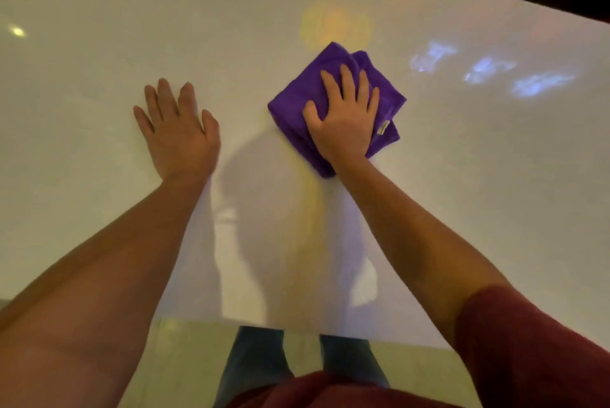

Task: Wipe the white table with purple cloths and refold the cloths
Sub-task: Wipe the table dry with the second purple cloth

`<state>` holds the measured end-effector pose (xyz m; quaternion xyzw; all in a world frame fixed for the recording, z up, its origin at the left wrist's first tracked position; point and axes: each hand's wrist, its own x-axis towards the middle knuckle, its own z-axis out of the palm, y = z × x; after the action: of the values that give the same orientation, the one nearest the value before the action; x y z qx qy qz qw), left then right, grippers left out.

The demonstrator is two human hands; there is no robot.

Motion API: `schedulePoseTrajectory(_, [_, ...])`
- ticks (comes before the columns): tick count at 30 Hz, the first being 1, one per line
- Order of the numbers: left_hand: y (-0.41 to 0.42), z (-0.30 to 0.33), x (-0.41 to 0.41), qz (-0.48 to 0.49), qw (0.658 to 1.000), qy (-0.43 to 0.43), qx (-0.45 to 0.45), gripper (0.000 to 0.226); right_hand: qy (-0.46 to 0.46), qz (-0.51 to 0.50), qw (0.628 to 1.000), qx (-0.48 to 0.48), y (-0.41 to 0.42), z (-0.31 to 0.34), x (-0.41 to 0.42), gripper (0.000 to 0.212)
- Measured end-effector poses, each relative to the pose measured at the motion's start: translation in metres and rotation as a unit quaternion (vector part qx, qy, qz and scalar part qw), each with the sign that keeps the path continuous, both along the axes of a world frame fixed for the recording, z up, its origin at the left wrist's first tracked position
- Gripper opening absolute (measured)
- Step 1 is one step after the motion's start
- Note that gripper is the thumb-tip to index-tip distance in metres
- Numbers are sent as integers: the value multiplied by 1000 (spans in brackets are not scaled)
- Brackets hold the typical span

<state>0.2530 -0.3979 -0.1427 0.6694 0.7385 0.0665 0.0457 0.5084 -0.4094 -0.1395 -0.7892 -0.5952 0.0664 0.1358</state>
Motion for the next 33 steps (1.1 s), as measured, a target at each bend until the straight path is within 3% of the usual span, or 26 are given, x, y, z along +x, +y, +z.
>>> schedulePoseTrajectory(3, [0,-4,1,-5,1000,9,14,60,10,3,999,-34,45,1,23,68])
schedulePoseTrajectory(6, [-2,-3,4,-4,999,25,26,58,4,27,999,-39,40,0,30,67])
schedulePoseTrajectory(11, [-7,10,22,-76,993,89,23,51,4,80,997,0,-86,5,56,63])
schedulePoseTrajectory(15, [-13,22,97,-158,985,54,38,50,14,125,991,-42,-211,2,106,62])
schedulePoseTrajectory(17, [-14,25,159,-224,973,30,42,51,14,127,991,-43,-227,0,137,61])
schedulePoseTrajectory(19, [-19,24,224,-254,967,15,9,54,8,90,995,-31,-202,1,169,59])
schedulePoseTrajectory(23, [-33,11,300,-119,992,0,-48,61,-15,-4,999,-31,-112,5,236,62])
schedulePoseTrajectory(29, [-35,-13,299,-97,995,21,-10,64,1,-55,997,-62,6,10,298,65])
schedulePoseTrajectory(33, [-34,-8,306,-93,996,3,-7,60,-12,-62,995,-74,20,12,300,65])
